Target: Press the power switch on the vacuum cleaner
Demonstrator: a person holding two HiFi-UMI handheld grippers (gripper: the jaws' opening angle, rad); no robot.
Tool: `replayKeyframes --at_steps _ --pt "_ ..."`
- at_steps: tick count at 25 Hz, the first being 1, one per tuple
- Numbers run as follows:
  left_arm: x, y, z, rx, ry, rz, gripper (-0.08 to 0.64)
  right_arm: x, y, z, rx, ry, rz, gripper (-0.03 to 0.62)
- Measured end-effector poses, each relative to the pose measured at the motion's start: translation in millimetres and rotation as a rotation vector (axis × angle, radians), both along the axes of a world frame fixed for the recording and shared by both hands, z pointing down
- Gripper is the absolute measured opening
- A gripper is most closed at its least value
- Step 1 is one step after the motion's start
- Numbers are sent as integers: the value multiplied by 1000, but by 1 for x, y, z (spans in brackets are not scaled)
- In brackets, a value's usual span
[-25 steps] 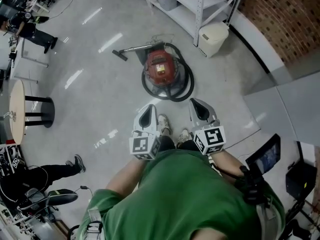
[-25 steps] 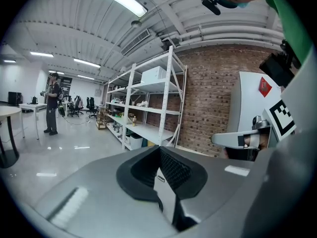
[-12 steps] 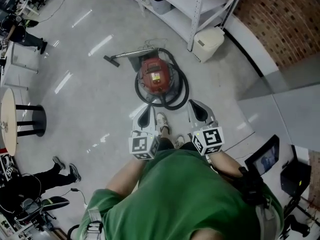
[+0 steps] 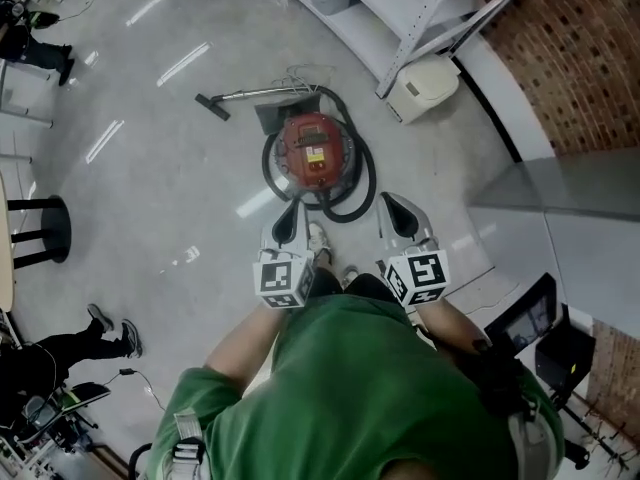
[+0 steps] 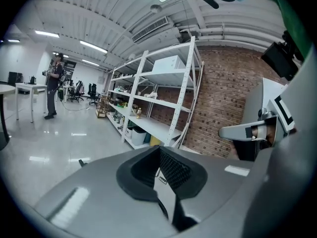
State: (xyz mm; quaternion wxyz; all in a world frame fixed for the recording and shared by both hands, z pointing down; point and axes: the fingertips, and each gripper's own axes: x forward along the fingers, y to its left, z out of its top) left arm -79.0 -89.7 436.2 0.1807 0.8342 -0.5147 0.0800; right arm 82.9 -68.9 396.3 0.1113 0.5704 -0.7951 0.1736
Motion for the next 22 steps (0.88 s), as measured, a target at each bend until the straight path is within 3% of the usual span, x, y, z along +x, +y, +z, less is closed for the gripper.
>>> replayKeyframes --at_steps 10,22 --pt "-23 -45 29 -85 -4 -9 6 -26 -58 20 -45 34 -25 3" --pt "-10 -71 87 -181 -63 -75 6 -23 -104 78 -112 23 -151 3"
